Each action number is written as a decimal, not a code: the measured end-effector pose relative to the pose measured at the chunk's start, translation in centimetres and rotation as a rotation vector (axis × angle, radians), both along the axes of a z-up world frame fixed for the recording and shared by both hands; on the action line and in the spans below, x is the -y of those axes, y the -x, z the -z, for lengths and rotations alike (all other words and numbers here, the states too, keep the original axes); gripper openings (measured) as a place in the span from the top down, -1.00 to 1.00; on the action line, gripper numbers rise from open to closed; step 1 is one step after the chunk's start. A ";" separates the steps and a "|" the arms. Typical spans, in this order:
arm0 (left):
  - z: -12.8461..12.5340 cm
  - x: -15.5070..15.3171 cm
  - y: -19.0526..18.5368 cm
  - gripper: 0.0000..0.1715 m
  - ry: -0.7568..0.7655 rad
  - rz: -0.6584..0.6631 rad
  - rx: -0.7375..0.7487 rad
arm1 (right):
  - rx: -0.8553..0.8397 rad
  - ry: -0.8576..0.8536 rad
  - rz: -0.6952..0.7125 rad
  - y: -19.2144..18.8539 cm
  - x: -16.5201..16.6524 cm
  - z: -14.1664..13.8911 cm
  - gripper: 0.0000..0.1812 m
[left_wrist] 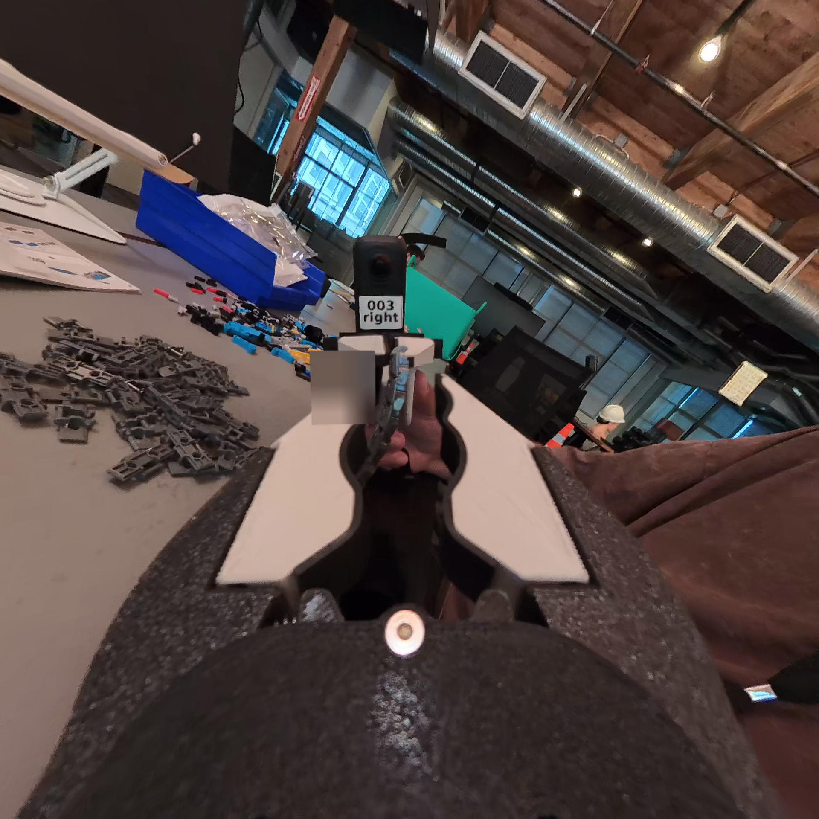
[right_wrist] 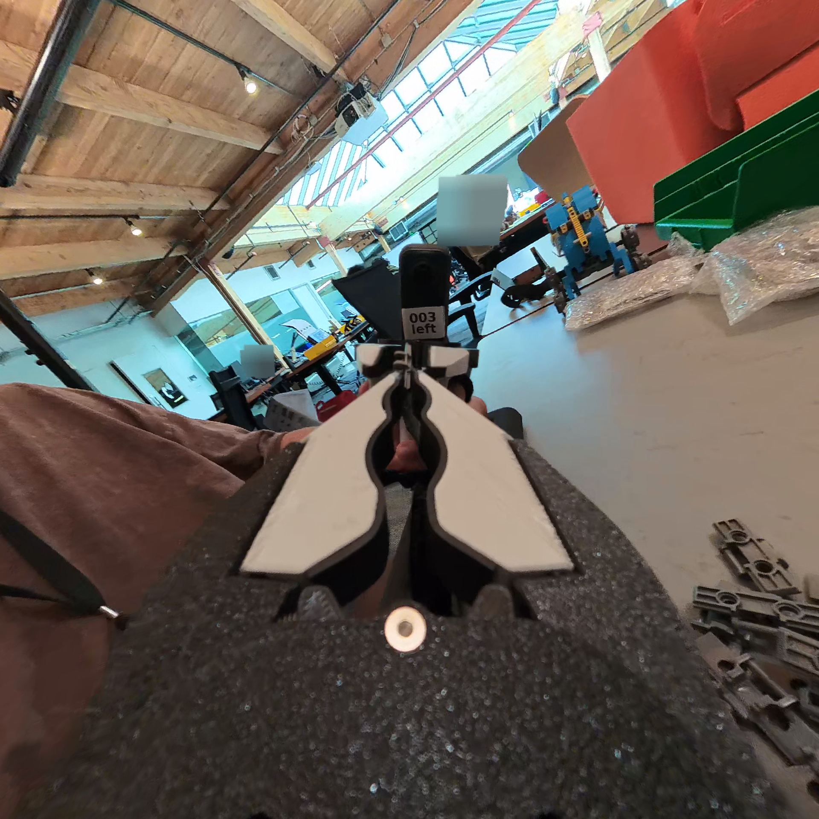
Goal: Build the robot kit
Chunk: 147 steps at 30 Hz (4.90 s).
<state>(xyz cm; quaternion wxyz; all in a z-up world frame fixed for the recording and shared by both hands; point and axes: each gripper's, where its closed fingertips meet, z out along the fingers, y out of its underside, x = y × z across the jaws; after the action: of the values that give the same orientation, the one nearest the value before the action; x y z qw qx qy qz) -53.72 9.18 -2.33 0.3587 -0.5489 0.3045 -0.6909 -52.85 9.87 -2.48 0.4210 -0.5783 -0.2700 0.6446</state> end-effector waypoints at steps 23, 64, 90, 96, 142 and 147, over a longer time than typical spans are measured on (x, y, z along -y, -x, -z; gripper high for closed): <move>-1.4 -8.3 -1.0 0.91 -0.173 -0.070 -0.124 | 0.543 -0.177 0.314 -9.6 -7.9 0.2 0.58; 2.1 -20.5 -5.6 0.91 -0.190 -0.025 -0.068 | 0.980 0.060 0.348 -8.9 -18.6 12.4 0.89; 5.3 -15.5 -7.5 0.92 -0.319 0.187 -0.274 | 0.894 -0.630 0.209 -5.7 -14.6 4.2 0.89; 6.4 -15.3 -7.8 0.92 -0.387 0.188 -0.353 | 0.888 -0.612 0.161 -6.2 -14.2 5.3 0.88; 7.0 -15.3 -7.3 0.92 -0.112 0.336 -0.357 | 0.768 -0.464 0.178 -6.4 -14.9 5.3 0.95; 7.0 -15.5 -7.3 0.92 -0.097 0.332 -0.356 | 0.788 -0.448 0.211 -6.6 -15.4 5.3 0.96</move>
<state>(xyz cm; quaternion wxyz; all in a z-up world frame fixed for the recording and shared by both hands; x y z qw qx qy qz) -46.45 24.69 -9.31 0.2071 -0.5866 0.4815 -0.6174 -46.21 25.28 -7.78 0.4641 -0.6981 -0.4818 0.2551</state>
